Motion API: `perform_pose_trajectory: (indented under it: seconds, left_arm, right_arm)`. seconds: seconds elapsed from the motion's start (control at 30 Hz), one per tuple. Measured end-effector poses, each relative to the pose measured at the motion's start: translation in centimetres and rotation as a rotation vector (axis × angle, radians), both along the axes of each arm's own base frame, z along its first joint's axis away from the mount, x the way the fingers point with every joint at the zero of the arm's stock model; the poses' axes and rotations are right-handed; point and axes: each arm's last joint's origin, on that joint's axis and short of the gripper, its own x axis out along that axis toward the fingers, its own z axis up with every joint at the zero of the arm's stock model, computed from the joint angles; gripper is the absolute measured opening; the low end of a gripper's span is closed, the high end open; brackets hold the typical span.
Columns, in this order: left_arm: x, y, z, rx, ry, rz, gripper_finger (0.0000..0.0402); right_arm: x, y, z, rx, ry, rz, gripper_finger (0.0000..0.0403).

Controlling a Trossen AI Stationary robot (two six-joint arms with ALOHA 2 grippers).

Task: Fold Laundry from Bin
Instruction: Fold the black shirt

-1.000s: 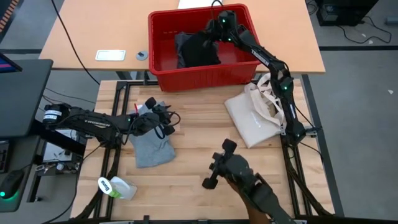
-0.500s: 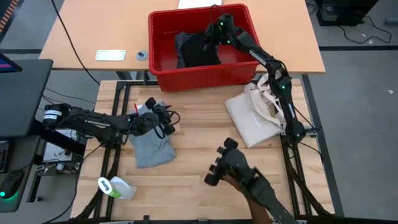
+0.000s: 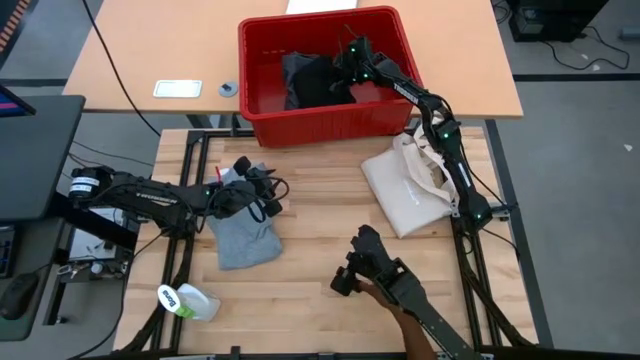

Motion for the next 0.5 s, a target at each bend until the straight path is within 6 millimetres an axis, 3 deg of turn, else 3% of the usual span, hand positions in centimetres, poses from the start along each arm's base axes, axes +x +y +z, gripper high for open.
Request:
perform_pose_trajectory:
  seconds: [0.13,0.27,0.4,0.5]
  left_arm:
    - [0.0,0.0,0.0,0.000,0.000,0.001,0.0155]
    - [0.0,0.0,0.0,0.000,0.001,0.001,0.0155]
    - [0.0,0.0,0.0,0.000,0.001,0.001,0.0155]
    - [0.0,0.0,0.0,0.000,0.001,0.001,0.0155]
  right_arm:
    - [0.3,0.1,0.0,-0.016,-0.001,0.002,0.0188]
    - [0.4,0.1,0.1,-0.029,-0.014,0.011,0.0042]
    - [0.7,0.3,0.6,-0.033,-0.015,0.002,0.0025]
    - [1.1,1.0,2.4,-0.060,-0.034,0.011,0.0017]
